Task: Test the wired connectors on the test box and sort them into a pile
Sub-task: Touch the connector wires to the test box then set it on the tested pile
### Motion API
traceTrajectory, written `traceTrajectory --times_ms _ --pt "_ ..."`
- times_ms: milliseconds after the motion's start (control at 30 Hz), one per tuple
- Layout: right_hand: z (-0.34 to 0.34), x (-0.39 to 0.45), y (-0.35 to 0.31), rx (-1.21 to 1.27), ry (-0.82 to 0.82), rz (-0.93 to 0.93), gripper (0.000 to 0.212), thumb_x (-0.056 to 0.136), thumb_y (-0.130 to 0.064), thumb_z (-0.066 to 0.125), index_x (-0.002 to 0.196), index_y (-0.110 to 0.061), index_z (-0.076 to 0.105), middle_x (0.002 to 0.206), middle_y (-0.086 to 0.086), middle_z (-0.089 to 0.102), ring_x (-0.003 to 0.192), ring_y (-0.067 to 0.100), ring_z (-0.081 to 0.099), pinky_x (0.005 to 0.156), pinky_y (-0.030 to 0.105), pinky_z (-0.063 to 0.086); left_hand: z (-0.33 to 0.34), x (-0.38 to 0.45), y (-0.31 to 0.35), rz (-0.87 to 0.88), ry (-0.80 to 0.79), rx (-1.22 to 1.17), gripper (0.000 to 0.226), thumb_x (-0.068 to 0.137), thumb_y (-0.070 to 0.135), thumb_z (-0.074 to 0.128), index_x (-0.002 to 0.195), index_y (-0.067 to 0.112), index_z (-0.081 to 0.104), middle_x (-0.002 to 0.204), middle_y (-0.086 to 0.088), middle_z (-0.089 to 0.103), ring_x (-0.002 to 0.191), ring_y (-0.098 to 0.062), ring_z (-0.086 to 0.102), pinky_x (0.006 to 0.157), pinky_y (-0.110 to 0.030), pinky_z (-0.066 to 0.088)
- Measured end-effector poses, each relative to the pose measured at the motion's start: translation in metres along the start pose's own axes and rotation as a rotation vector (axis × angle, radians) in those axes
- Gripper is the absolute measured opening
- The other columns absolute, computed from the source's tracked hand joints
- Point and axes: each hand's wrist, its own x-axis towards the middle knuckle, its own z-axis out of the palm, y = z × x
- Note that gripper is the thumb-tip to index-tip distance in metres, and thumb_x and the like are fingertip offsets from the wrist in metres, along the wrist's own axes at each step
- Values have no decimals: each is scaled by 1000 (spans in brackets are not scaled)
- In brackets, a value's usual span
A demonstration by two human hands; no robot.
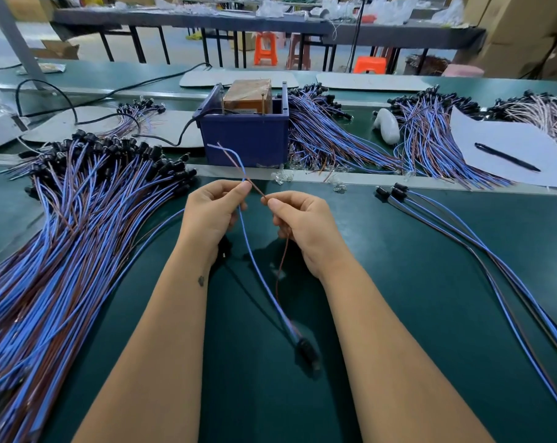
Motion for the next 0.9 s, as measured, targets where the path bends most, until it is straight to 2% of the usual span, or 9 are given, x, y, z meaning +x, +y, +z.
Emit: traceTrajectory --times_ms 133,267,367,433,567,900 --pt "-2 -2 -3 38 -6 -25 20 95 -7 58 84 -19 70 58 -11 59 50 0 46 51 16 38 -5 5 -4 -45 118 -32 11 90 27 71 81 23 75 55 12 58 41 -4 37 45 -17 35" --pt "-4 -3 -7 177 14 -33 21 97 -4 54 87 -17 66 61 -4 58 45 1 41 50 16 33 -8 8 -11 -6 170 88 12 91 30 68 82 28 75 54 15 59 47 -3 45 55 -21 40" --pt "-5 -2 -8 246 34 -27 19 98 -2 51 90 -14 63 63 0 57 44 3 38 51 20 30 -8 8 -12 47 164 140 15 93 31 66 80 36 72 55 22 61 51 7 51 56 -9 44" --pt "-5 -1 -8 245 66 -19 19 98 -2 50 91 -14 62 63 0 56 43 4 37 51 21 30 -6 7 -12 87 145 130 16 93 29 66 80 38 72 61 17 61 55 3 49 55 -5 42" --pt "-4 0 -6 206 138 10 18 99 -4 50 91 -15 62 64 1 55 42 4 36 51 21 33 -2 7 -10 130 108 64 17 93 26 66 83 38 72 80 -3 56 74 -14 48 67 -21 42" --pt "-1 6 0 100 197 21 13 98 -8 55 95 -13 66 66 0 55 41 1 40 47 17 38 0 6 -7 126 71 31 15 93 27 67 85 37 74 82 -4 55 76 -16 46 65 -20 40"
